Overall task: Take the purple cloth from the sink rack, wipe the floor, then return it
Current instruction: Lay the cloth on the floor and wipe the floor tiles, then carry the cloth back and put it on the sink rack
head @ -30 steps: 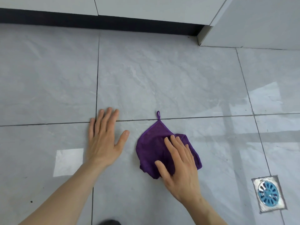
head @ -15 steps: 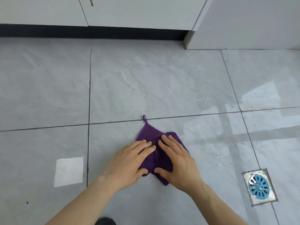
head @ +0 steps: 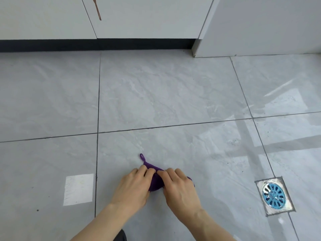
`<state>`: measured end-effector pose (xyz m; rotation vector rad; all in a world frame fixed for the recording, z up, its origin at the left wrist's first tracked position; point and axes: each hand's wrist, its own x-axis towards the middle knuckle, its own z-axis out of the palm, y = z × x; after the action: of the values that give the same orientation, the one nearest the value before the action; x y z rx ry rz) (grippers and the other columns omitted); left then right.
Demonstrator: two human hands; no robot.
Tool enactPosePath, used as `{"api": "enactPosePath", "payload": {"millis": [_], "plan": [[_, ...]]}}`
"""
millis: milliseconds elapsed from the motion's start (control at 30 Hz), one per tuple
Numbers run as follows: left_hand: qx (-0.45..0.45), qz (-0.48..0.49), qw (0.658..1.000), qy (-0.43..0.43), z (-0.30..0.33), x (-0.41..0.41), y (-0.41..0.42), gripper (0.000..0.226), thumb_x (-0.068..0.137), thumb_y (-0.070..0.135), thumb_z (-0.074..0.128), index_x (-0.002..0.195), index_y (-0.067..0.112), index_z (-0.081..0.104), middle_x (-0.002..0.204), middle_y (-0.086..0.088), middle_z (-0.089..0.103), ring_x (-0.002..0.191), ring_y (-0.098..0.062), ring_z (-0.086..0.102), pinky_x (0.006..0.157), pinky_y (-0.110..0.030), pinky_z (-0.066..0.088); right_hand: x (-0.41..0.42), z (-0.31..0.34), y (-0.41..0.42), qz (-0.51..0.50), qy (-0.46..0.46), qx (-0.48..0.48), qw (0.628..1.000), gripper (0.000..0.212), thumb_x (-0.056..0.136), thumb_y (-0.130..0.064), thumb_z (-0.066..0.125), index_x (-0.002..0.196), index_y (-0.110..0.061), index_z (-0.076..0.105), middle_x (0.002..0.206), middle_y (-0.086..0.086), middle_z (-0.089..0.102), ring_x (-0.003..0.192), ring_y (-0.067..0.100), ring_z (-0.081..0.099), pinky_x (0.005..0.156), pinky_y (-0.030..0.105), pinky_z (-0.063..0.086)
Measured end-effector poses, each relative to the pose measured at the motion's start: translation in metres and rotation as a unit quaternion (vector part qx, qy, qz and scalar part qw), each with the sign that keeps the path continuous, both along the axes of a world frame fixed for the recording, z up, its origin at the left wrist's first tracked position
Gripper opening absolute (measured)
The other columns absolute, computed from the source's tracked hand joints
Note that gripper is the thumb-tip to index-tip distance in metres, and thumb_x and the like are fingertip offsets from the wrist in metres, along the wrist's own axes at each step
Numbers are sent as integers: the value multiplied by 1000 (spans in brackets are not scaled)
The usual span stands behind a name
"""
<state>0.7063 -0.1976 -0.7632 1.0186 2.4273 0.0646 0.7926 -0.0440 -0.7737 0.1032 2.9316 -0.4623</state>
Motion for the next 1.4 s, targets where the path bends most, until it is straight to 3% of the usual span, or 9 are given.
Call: {"api": "enactPosePath", "payload": {"millis": [100,167,233,367,600,733,867,967,1400], "plan": [[-9,-2,998,-65,9,3,-5,49,81,21,71,127,24,54,123,0,53,98,-24,65,78,-36,56,2,10,3,37,-79,-54,995,38,66,-6,64,101,-21,60,81,-3,61,62,24,59,48,34,43],[1,-8,992,-122,18,3,-10,39,88,22,63,125,26,53,129,2,44,101,-25,62,82,-37,51,1,23,10,37,-125,-108,985,34,73,-11,56,105,-20,58,89,1,67,70,30,61,58,35,41],[14,-6,989,-149,30,-1,-12,35,88,23,63,122,28,54,125,6,47,99,-24,62,80,-34,49,-3,40,15,21,-166,-159,973,33,74,-16,56,106,-24,59,94,-1,71,77,28,62,68,37,48],[25,10,994,-109,67,-27,-10,36,87,25,61,119,35,47,111,5,68,99,-27,65,77,-39,48,-31,80,26,-14,-123,-175,977,32,77,-18,65,108,-28,63,95,-1,75,86,28,67,77,41,54],[74,51,996,-4,171,-80,12,40,91,27,61,125,35,40,98,7,69,87,-31,62,71,-40,46,-80,172,47,-75,-6,-148,986,41,77,-2,60,114,-20,63,99,0,72,86,27,63,71,38,51],[61,68,996,17,248,-90,21,32,91,26,62,111,26,38,91,3,70,79,-30,61,72,-41,51,-89,251,48,-102,10,-137,985,38,77,1,58,109,-19,64,91,5,68,79,32,61,67,42,52],[69,89,993,26,343,-94,21,27,90,23,62,110,26,43,89,6,65,80,-28,60,72,-39,49,-89,351,50,-128,11,-127,984,41,79,0,58,111,-23,68,90,6,68,79,32,62,70,41,53],[84,107,991,18,429,-93,17,27,91,22,63,111,27,46,101,8,65,85,-26,60,76,-39,50,-85,437,51,-127,9,-118,985,38,83,-3,60,114,-23,70,91,6,73,83,32,65,75,40,53],[128,133,979,85,860,-70,13,28,89,27,67,109,30,47,106,10,67,93,-26,63,77,-39,49,-70,867,58,-97,79,-71,990,23,90,-14,61,110,-22,69,104,-3,72,94,26,66,80,39,53]]}}
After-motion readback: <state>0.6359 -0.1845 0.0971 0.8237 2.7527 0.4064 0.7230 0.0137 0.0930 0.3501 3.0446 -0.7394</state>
